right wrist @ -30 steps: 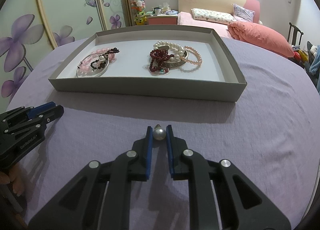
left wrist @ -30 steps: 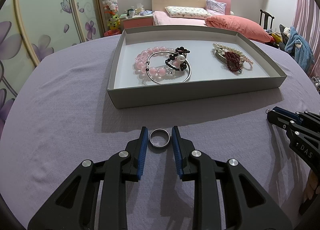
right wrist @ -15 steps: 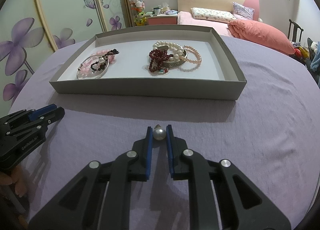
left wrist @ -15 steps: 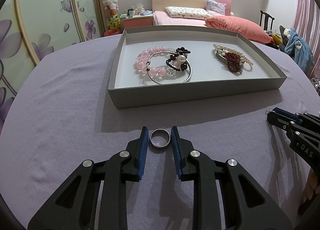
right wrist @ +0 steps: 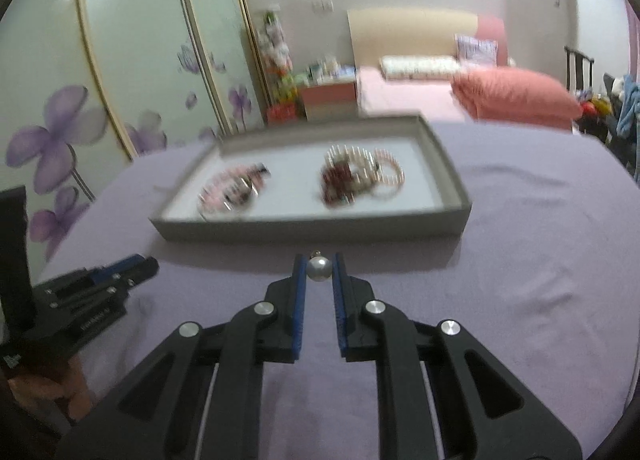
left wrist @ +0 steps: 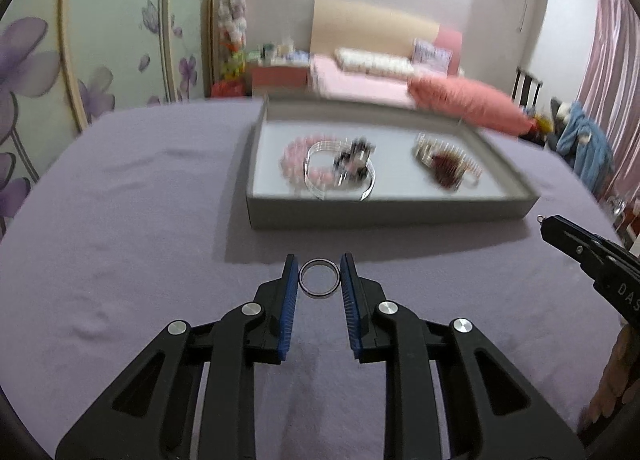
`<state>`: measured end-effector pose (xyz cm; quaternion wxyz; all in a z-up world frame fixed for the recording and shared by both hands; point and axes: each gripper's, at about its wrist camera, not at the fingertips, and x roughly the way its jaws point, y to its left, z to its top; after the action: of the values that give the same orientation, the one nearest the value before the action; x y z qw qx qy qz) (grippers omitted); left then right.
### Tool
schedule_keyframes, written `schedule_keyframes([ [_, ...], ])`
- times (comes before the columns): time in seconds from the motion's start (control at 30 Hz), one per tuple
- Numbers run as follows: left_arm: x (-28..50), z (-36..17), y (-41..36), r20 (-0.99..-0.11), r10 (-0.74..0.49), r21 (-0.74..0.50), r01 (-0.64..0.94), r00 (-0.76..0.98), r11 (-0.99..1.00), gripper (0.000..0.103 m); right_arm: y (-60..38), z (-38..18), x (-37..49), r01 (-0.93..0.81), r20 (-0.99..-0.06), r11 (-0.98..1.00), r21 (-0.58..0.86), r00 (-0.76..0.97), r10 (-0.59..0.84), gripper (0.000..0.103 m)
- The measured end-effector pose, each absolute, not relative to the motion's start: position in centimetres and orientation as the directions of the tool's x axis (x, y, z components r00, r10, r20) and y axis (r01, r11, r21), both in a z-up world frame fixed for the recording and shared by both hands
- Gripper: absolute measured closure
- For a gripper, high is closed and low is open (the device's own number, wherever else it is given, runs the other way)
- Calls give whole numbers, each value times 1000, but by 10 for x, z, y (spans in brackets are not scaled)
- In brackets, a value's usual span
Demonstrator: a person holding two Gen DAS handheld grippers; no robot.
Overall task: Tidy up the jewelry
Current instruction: 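Carry the silver ring and pearl earring into the tray and open both tools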
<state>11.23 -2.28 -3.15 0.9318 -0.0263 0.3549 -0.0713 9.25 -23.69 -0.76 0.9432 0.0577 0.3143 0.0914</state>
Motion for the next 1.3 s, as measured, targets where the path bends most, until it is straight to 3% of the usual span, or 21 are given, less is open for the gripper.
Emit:
schedule_keyframes([
  [0.4,54,24,-32,-363,-92,-34,86,927,996,80,-212,48,30,-122,-270,992,28,955,125,89],
  [0.53,46,30,-36,-307,-80,-20,78,948,997,80,-211,51,20,-98,-208,995,6,973,97,89],
  [1.3,59,29,-48,-292,-90,37,106,952,994,80,-222,49,43,-68,-222,997,25,972,71,89],
])
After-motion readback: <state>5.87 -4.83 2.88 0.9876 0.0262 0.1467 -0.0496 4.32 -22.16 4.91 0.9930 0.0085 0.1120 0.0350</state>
